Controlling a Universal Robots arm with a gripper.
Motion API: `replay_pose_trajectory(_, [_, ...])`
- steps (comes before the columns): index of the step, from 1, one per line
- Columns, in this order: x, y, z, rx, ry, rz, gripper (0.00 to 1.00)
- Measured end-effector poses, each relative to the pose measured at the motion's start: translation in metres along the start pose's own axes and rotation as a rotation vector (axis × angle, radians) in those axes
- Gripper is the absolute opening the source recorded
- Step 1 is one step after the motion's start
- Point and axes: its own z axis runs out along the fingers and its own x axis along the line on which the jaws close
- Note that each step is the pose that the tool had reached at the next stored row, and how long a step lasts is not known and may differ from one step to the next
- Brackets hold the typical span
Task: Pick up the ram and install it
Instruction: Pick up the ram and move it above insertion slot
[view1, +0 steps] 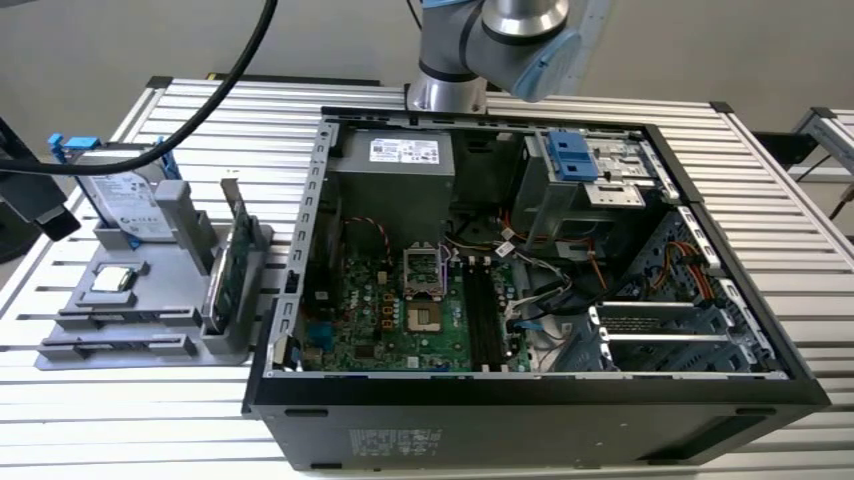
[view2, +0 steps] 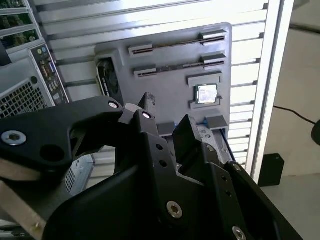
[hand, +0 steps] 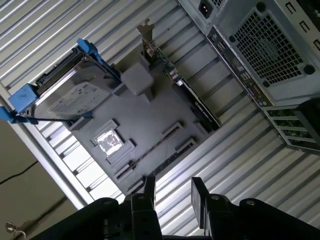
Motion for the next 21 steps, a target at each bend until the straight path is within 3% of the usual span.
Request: replay_pose_trajectory(21, [0.0,-0.0001,0.0029,0.0008,-0.0063,0.132,1.0])
